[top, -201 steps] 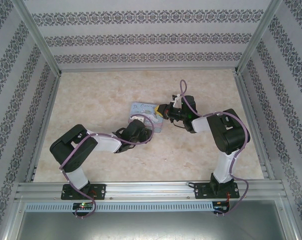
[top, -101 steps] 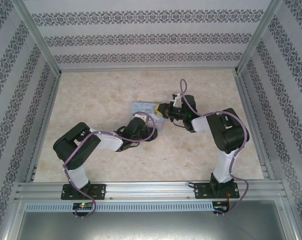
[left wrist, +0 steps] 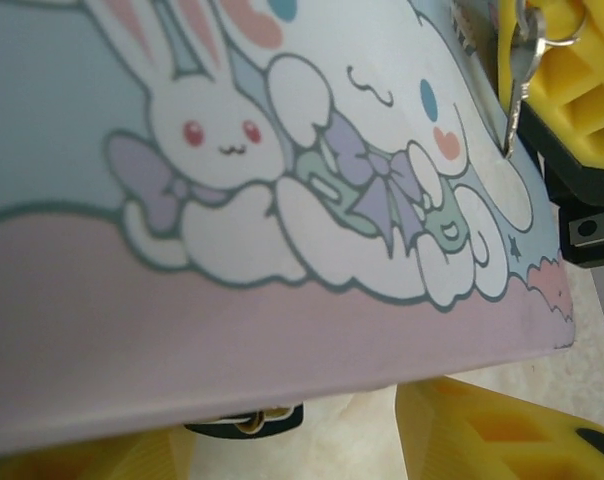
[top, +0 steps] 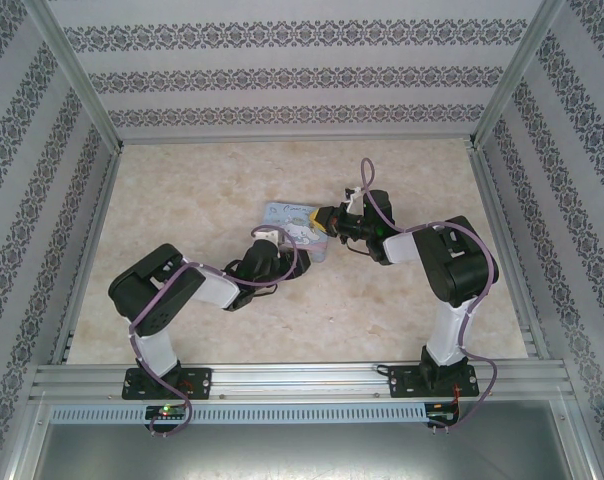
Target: Unlock a padlock with a key
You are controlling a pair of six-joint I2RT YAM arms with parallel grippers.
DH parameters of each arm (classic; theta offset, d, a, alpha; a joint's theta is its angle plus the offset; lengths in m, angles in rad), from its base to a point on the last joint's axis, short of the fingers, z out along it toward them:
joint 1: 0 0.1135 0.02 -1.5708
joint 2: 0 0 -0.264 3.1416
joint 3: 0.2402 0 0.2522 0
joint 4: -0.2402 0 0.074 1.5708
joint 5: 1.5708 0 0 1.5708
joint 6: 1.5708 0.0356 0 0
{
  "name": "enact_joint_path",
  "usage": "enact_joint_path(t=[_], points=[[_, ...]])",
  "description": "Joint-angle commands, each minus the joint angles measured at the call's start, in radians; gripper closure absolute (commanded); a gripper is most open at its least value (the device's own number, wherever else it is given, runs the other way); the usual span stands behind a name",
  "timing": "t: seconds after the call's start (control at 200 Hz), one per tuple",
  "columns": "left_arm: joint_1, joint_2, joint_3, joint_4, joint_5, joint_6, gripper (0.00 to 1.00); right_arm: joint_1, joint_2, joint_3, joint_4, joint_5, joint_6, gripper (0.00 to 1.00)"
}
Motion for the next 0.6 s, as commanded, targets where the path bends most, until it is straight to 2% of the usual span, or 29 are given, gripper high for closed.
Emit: enact_joint_path(t=[0.0, 0.17, 0.375, 0.595], points=[[0.008, 0.04, -0.016, 0.091, -0.01, -0.051, 0.49, 0.006, 0.021, 0.004, -0.004, -0.029, -0.004, 1.0], [0.008, 0.068, -0.015, 0.099, -0.022, -0.055, 0.58, 0.011, 0.012, -0.003, -0.004, -0.025, -0.003, 1.0], [0.003, 0.068, 0.0, 0.034, -0.053, -0.022, 0.6, 0.014, 0.007, -0.002, -0.004, -0.021, -0.002, 1.0], [-0.001, 0.07, 0.013, -0.034, -0.094, 0.003, 0.68, 0.017, 0.012, 0.001, -0.004, -0.021, 0.001, 1.0]])
